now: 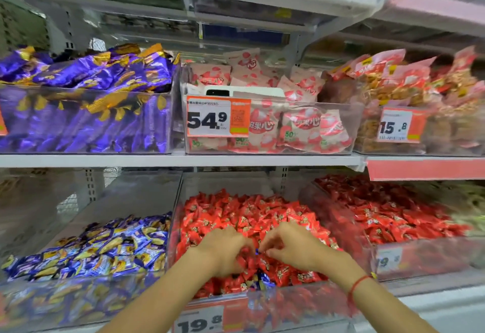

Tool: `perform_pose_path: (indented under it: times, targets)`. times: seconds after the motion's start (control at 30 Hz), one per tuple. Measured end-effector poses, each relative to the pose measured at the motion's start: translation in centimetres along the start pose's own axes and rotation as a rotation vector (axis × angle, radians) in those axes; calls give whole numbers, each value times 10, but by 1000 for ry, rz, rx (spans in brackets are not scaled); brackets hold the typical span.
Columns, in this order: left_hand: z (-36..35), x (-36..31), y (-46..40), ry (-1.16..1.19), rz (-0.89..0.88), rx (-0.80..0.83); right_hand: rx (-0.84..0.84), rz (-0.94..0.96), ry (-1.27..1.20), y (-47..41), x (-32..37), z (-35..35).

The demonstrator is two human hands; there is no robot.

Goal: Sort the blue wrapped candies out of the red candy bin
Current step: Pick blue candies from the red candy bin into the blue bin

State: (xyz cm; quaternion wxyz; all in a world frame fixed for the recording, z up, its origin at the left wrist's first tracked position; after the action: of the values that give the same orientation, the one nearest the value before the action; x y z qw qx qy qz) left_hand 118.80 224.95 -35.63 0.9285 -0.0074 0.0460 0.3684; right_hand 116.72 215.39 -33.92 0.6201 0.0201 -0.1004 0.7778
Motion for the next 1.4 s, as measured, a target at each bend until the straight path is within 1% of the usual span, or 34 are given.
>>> perform_pose_path:
  times: [0.1, 0.17, 0.23, 0.4, 0.5, 0.63, 0.7, 0.77, 0.8, 0.9, 1.0, 1.1, 1.2, 1.23, 1.3, 1.37, 1.4]
  targets:
    - [11, 10, 2, -90, 0, -104, 0, -23, 186, -14, 3, -9]
    - [15, 16, 7, -120, 9, -136, 69, -56, 324, -22, 4, -21]
    - [15, 21, 13, -142, 46, -137, 123, -72, 398, -27, 6, -30]
    - [5, 24, 34, -181, 126, -73, 108, -64, 437, -27, 15, -34]
    - [3, 25, 48, -115, 115, -57, 160, -79, 348, -16, 12, -35]
    - [15, 17, 60, 50, 58, -185, 84, -126, 203, -10, -4, -23]
    - [18, 13, 63, 51, 39, -236, 139, -130, 249, -14, -6, -28]
    - [19, 9, 65, 14, 25, -270, 224, -140, 348, -20, -5, -35]
    - [20, 8, 66, -7, 22, -285, 240, -148, 384, -23, -4, -36]
    - [24, 7, 68, -33, 27, -334, 161, -166, 389, -32, 4, -34]
    - [23, 8, 69, -27, 42, -354, 44, -230, 264, -30, 0, -33]
    - [22, 9, 70, -13, 56, -365, 14, -243, 152, -18, -10, -32]
    - [34, 8, 74, 116, 45, -451, -45, -260, 23, -4, -18, -20]
    - [39, 9, 75, 180, 56, -480, -93, -262, -64, 1, -19, -13]
    - [44, 13, 77, 303, 97, -521, -171, -237, -326, 11, -14, 1]
    - [46, 16, 76, 378, 140, -535, -150, -185, -607, 16, -4, 7]
    - [45, 17, 75, 423, 154, -528, -127, -172, -699, 17, 1, 6]
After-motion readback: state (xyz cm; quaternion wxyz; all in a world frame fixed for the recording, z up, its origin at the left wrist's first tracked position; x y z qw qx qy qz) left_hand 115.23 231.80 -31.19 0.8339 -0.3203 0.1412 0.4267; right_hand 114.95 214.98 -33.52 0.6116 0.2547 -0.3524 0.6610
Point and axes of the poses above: each hand's wrist, its own y-axis away from the middle knuckle, its own z-axis out of the back of the hand, x = y × z, the point moved 9 cm from there along -y, towards the middle knuckle, and after that the axes turned 7 degrees about y, right-handed, at the moved point
